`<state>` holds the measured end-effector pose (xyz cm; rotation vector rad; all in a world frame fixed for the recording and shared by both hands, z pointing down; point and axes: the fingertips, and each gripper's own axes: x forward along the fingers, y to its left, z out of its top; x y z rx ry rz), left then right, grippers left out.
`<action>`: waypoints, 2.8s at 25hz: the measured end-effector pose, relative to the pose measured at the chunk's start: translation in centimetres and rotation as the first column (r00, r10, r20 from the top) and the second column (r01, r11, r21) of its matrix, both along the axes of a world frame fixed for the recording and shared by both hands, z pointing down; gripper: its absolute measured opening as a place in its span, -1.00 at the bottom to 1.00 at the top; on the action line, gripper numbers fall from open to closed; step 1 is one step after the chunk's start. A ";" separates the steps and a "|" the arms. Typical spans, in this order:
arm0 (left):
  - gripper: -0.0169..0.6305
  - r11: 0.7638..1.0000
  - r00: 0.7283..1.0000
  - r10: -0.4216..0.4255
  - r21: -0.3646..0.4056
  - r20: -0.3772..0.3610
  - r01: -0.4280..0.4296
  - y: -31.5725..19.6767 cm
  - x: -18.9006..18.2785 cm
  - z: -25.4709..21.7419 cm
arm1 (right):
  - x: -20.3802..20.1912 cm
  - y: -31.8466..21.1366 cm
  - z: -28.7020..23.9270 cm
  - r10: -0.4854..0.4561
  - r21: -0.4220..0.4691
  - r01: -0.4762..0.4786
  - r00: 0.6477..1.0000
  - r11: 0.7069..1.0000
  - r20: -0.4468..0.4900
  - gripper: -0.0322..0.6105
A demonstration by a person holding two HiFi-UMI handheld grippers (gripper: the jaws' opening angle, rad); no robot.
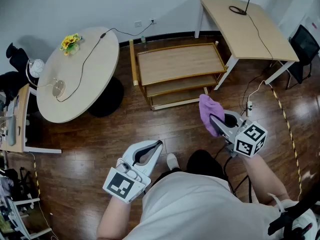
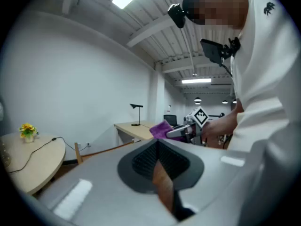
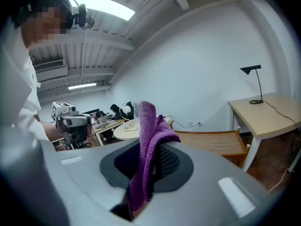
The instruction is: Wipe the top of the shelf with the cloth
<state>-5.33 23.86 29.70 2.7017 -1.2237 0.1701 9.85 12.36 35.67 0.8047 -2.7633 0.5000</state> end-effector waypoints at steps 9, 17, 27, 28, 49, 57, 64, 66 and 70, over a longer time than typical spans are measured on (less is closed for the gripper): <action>-0.88 0.985 0.985 -0.173 -0.017 -0.003 0.173 -5.9 -6.6 0.6 | -14.7 -12.9 6.4 -0.188 -0.032 0.187 0.982 0.982 -0.020 -0.74; -0.88 0.960 0.962 -0.267 -0.073 0.061 0.271 -16.8 -10.7 1.4 | -26.7 -26.9 14.4 -0.271 -0.167 0.262 0.962 0.950 -0.029 -0.74; -0.88 0.929 0.949 -0.313 -0.191 0.048 0.316 -29.9 -13.0 3.4 | -38.3 -39.9 26.8 -0.285 -0.309 0.242 0.953 0.920 -0.103 -0.74; -0.88 0.928 0.950 -0.308 -0.205 0.046 0.311 -30.6 -13.0 3.8 | -38.9 -40.7 27.9 -0.280 -0.321 0.233 0.954 0.918 -0.110 -0.74; -0.88 0.959 0.998 -0.063 -0.276 0.003 0.061 -41.1 -8.9 6.6 | -8.4 -53.8 35.7 0.051 -0.334 -0.194 0.918 0.922 -0.394 -0.74; -0.88 0.955 0.999 0.043 -0.293 0.020 -0.035 -41.2 -5.3 6.6 | 10.6 -57.9 35.5 0.211 -0.240 -0.416 0.782 0.877 -0.587 -0.74; -0.88 0.957 0.998 0.059 -0.285 0.031 -0.048 -40.9 -3.9 6.3 | 14.6 -58.2 33.7 0.250 -0.209 -0.453 0.756 0.867 -0.605 -0.74; -0.88 0.962 0.998 0.059 -0.267 0.032 -0.049 -41.0 -3.6 6.1 | 11.2 -57.4 31.9 0.246 -0.230 -0.417 0.811 0.879 -0.531 -0.74; -0.88 0.963 1.000 0.011 -0.268 0.015 -0.007 -40.1 -5.0 6.3 | -1.5 -52.1 29.3 0.127 -0.305 -0.242 0.927 0.921 -0.352 -0.74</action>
